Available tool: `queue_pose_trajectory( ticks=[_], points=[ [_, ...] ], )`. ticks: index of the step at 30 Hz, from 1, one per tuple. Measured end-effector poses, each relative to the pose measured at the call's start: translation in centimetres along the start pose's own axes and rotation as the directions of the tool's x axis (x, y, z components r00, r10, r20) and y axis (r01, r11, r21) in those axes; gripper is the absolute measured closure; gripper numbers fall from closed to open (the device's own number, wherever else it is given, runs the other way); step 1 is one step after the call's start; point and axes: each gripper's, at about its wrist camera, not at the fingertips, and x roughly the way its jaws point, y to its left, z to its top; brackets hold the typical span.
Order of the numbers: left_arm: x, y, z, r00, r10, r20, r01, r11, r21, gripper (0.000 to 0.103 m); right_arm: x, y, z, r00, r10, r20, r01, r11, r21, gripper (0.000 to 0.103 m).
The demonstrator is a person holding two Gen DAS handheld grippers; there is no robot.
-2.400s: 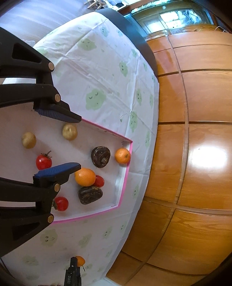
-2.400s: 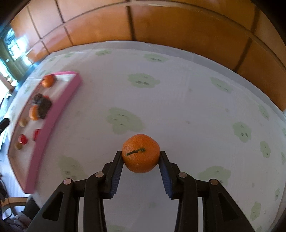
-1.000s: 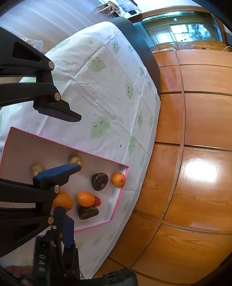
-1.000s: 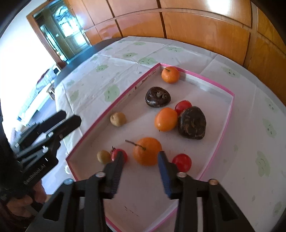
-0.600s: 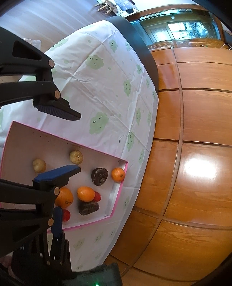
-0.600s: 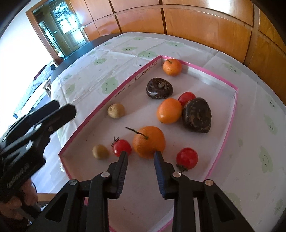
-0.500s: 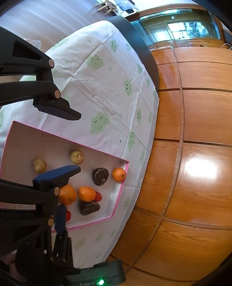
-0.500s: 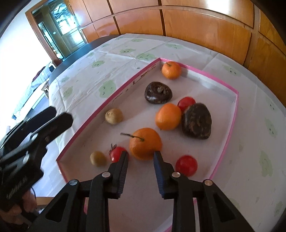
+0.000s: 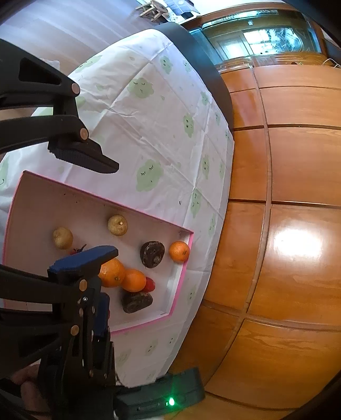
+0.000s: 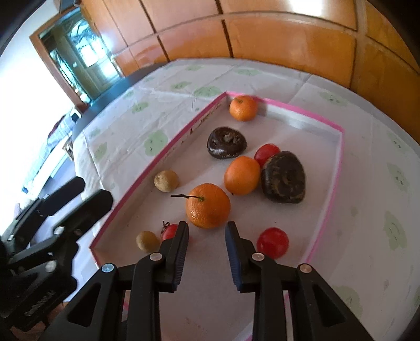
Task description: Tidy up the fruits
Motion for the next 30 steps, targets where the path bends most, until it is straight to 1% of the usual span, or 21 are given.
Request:
queue_pose_trajectory(
  ticks=[2, 4, 6, 8, 10, 12, 15, 18, 23, 30],
  points=[
    [-0.3, -0.2, 0.0, 1.0, -0.003, 0.006, 0.003, 1.0, 0.002, 0.039, -1.3, 0.1, -0.5, 0.999, -0.016, 0.037, 0.016, 1.0, 0.011, 0.071],
    [-0.7, -0.5, -0.1, 1.0, -0.008, 0.016, 0.008, 1.0, 0.005, 0.035, -2.8, 0.0, -1.1, 0.995, -0.054, 0.079, 0.051, 0.998, 0.031, 0.068],
    [-1.2, -0.7, -0.3, 0.999, -0.01, 0.031, 0.01, 1.0, 0.008, 0.028, -4.3, -0.1, -2.1, 0.984, -0.127, 0.124, 0.12, 0.991, 0.063, 0.066],
    [-1.8, -1.2, -0.6, 0.999, -0.015, 0.048, 0.014, 1.0, 0.017, 0.024, -5.3, -0.3, -3.0, 0.971, -0.186, 0.15, 0.174, 0.981, 0.087, 0.066],
    [-2.3, -1.6, -0.9, 0.998, -0.029, 0.06, 0.028, 0.999, 0.026, 0.02, -6.0, -0.5, -4.2, 0.957, -0.242, 0.159, 0.223, 0.966, 0.128, 0.064],
    [-2.8, -2.1, -1.3, 0.997, -0.035, 0.068, 0.033, 0.999, 0.04, 0.012, -6.3, -0.8, -5.0, 0.95, -0.269, 0.159, 0.245, 0.957, 0.155, 0.063],
    [-3.5, -2.9, -2.0, 0.996, -0.057, 0.075, 0.053, 0.997, 0.05, 0.007, -6.5, -1.5, -5.9, 0.944, -0.294, 0.151, 0.267, 0.947, 0.178, 0.063],
    [-3.9, -3.7, -2.5, 0.995, -0.062, 0.082, 0.056, 0.996, 0.071, 0.001, -7.0, -1.8, -6.6, 0.937, -0.311, 0.16, 0.279, 0.94, 0.194, 0.063],
    [-4.4, -4.4, -2.9, 0.994, -0.069, 0.082, 0.061, 0.994, 0.089, 0.0, -7.7, -1.5, -7.0, 0.928, -0.325, 0.18, 0.291, 0.937, 0.191, 0.063],
    [-4.7, -4.5, -3.0, 0.994, -0.048, 0.095, 0.038, 0.995, 0.097, 0.0, -7.7, -1.3, -7.2, 0.927, -0.327, 0.184, 0.294, 0.938, 0.184, 0.063]
  ],
)
